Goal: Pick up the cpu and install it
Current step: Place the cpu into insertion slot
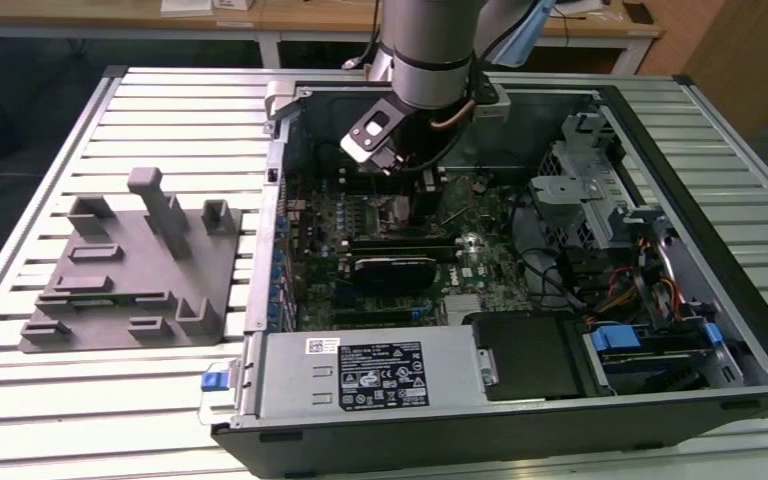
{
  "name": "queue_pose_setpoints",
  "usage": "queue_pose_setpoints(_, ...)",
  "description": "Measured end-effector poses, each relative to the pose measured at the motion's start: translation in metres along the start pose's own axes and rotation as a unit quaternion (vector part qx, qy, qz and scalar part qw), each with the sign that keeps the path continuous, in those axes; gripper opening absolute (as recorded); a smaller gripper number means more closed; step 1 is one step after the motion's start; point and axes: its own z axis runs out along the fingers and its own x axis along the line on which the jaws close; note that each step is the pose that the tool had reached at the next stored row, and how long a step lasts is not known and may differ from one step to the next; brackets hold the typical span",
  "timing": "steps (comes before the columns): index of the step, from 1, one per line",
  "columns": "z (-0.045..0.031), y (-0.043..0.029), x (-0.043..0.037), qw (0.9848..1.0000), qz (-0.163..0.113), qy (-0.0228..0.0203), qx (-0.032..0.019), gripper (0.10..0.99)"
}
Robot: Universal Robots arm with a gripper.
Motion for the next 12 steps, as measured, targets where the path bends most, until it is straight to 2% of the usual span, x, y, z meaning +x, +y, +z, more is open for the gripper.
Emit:
queue_pose_setpoints(8,0.0028,0.0001,0.0025,1.0,0.001,0.0003,0.0,0.541)
queue_pose_setpoints(12,0.0053,0.0,0.0026,1.0,0.01,0.0001,0.0003,0.541)
